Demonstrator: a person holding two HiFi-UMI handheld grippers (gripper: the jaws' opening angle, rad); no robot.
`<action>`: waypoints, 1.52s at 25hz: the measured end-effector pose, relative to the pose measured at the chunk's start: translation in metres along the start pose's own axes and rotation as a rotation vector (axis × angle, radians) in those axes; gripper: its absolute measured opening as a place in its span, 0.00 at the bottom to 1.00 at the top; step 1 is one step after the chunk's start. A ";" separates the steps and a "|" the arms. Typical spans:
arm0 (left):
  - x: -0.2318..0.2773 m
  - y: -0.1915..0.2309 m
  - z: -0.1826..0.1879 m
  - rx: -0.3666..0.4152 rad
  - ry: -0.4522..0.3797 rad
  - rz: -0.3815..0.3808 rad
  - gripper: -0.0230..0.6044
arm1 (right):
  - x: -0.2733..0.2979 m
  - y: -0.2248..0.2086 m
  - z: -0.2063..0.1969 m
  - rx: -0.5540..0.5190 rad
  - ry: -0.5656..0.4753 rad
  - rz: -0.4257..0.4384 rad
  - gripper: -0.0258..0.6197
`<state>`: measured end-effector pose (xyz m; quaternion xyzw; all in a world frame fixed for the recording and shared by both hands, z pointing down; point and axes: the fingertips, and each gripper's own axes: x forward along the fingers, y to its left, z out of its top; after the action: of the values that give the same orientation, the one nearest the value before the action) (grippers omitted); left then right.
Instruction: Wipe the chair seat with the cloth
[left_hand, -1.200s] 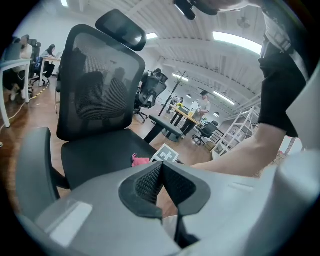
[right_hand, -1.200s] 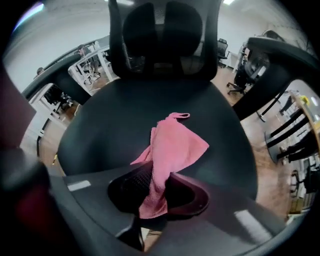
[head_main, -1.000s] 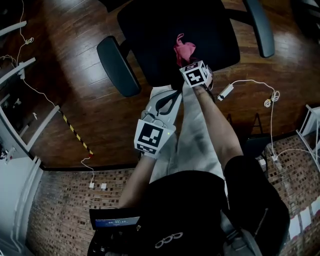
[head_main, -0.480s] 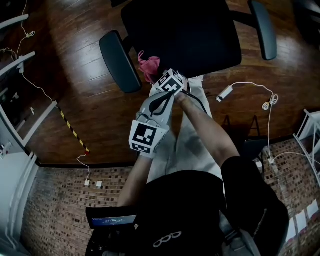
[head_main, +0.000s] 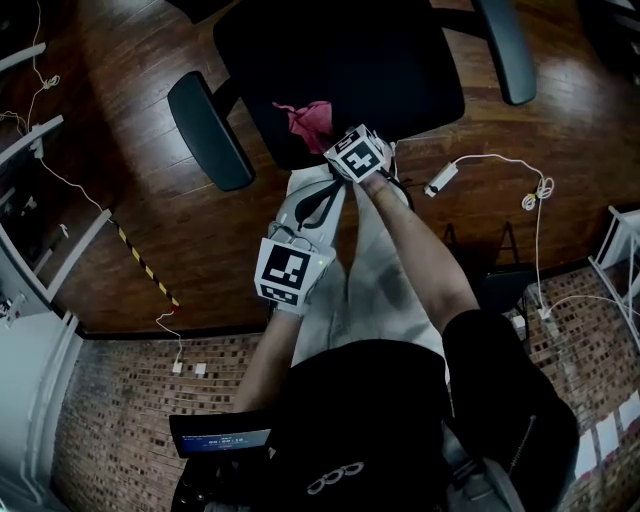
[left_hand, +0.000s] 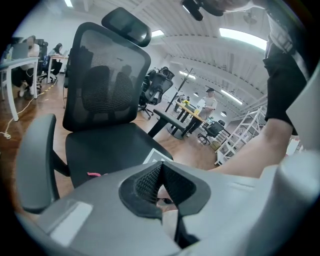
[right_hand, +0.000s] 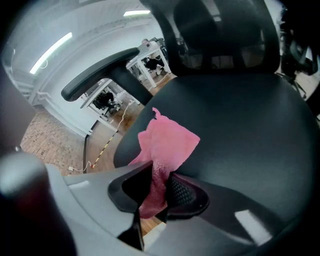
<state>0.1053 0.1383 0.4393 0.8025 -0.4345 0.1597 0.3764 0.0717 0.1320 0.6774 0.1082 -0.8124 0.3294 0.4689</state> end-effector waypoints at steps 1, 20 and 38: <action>0.005 -0.005 0.001 0.002 0.002 -0.003 0.02 | -0.008 -0.016 -0.008 0.028 -0.001 -0.023 0.15; 0.084 -0.093 0.020 -0.008 -0.055 -0.004 0.02 | -0.178 -0.233 -0.109 0.165 -0.040 -0.349 0.15; -0.001 -0.060 -0.043 -0.072 -0.063 0.053 0.02 | -0.163 -0.216 -0.130 0.244 0.020 -0.623 0.15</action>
<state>0.1564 0.1910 0.4389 0.7813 -0.4727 0.1283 0.3869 0.3539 0.0290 0.6804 0.4034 -0.6903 0.2660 0.5385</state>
